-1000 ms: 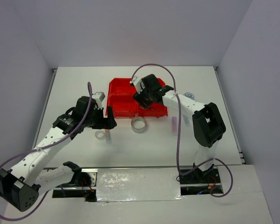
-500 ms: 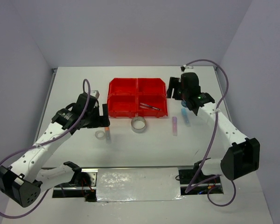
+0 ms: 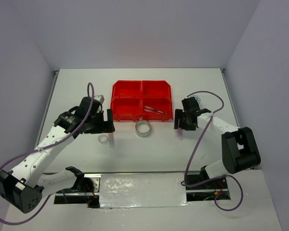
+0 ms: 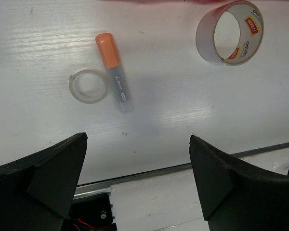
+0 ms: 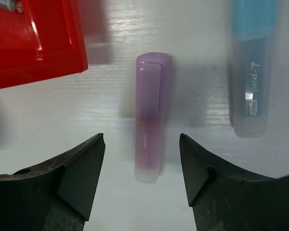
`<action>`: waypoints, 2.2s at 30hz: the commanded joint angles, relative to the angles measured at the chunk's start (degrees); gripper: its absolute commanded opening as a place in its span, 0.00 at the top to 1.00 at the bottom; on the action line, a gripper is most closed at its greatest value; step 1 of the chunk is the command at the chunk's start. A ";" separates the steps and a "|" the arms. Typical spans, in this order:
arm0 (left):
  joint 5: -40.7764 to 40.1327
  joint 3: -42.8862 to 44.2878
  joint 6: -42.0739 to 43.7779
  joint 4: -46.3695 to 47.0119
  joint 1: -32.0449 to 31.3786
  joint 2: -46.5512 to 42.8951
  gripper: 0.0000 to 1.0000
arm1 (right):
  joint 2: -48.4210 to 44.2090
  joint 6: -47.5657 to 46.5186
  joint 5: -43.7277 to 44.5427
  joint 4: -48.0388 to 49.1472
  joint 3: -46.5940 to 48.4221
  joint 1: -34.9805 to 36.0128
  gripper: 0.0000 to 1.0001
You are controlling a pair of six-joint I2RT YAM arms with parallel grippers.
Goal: Sort the stationery into containers
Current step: Pick up the pen from the center of the board, then place the pen in the storage box.
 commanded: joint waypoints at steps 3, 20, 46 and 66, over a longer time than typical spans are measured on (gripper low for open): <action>2.87 -0.51 0.63 1.62 0.31 -0.46 0.01 | 3.98 -0.35 -1.43 2.89 0.10 -0.24 0.31; 3.83 -1.83 1.77 2.93 0.40 -0.63 0.01 | 10.66 0.80 4.55 -4.23 3.00 1.70 0.72; 3.92 -0.68 1.59 2.76 0.66 -6.51 0.01 | 31.83 5.51 -10.41 -5.80 62.29 1.44 0.96; 4.97 -1.56 3.35 3.73 0.83 -8.19 0.01 | 38.79 47.38 10.88 -10.30 62.15 7.06 0.64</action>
